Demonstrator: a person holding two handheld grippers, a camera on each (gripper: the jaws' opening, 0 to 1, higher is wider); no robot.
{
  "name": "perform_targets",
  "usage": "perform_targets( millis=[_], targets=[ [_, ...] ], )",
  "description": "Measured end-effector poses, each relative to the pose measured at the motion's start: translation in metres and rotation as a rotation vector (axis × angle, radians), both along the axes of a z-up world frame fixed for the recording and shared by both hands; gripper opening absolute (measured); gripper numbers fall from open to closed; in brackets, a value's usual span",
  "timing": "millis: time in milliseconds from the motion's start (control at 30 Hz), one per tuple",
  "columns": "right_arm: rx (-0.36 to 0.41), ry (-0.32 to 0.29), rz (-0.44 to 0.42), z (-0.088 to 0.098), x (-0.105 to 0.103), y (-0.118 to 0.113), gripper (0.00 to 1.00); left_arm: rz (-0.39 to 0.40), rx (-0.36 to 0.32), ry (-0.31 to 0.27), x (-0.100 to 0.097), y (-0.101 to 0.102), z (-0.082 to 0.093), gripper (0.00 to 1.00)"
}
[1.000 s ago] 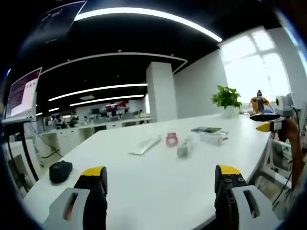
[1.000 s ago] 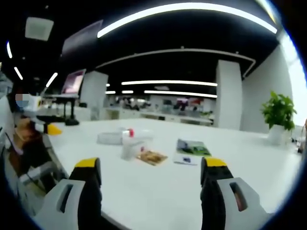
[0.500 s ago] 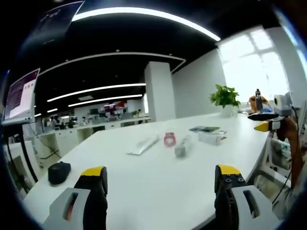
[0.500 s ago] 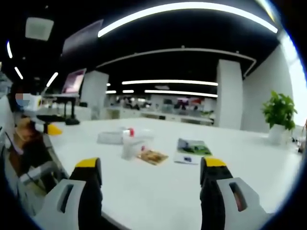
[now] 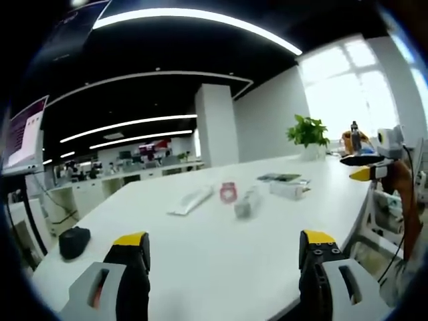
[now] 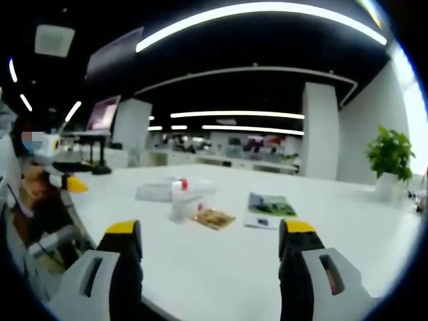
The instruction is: Arrange the skincare products in the storage area until every visible bottle or jar stands upright without overlapping.
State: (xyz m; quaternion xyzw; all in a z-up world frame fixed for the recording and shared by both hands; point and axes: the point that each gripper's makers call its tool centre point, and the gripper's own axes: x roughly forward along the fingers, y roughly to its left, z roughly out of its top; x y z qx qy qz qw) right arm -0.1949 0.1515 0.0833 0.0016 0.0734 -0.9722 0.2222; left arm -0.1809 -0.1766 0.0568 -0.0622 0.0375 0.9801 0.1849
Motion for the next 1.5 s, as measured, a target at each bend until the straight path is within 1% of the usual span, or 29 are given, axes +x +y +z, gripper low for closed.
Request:
perform_targets(
  millis=[367, 533, 600, 800, 933, 1100, 1133, 1333, 1500],
  targets=[
    [0.0, 0.002, 0.008, -0.001, 0.0, -0.002, 0.83, -0.025, -0.009, -0.02, -0.001, 0.012, -0.005, 0.94],
    [-0.009, 0.007, 0.023, 0.0, 0.001, -0.006, 0.83, -0.027, -0.008, -0.013, -0.003, 0.02, -0.003, 0.92],
    [-0.014, 0.009, 0.03, 0.001, 0.001, -0.008, 0.83, -0.034, -0.004, -0.012, -0.004, 0.025, -0.003, 0.92],
    [-0.02, 0.011, 0.047, 0.001, 0.001, -0.014, 0.83, -0.07, -0.022, -0.02, -0.005, 0.041, -0.006, 0.92],
    [-0.019, 0.008, 0.063, -0.001, -0.001, -0.022, 0.83, -0.093, -0.021, -0.026, -0.005, 0.05, -0.008, 0.9],
    [-0.01, 0.005, 0.082, -0.002, -0.001, -0.033, 0.83, -0.106, -0.018, -0.028, -0.006, 0.056, -0.009, 0.9],
    [-0.006, 0.003, 0.097, -0.004, -0.002, -0.039, 0.83, -0.112, -0.018, -0.03, -0.006, 0.058, -0.009, 0.9],
    [0.001, -0.001, 0.149, -0.006, -0.002, -0.061, 0.83, -0.123, -0.021, -0.036, -0.007, 0.062, -0.011, 0.89],
    [-0.012, -0.001, 0.187, -0.007, -0.002, -0.081, 0.84, -0.133, -0.017, -0.029, -0.006, 0.066, -0.008, 0.89]
  ],
)
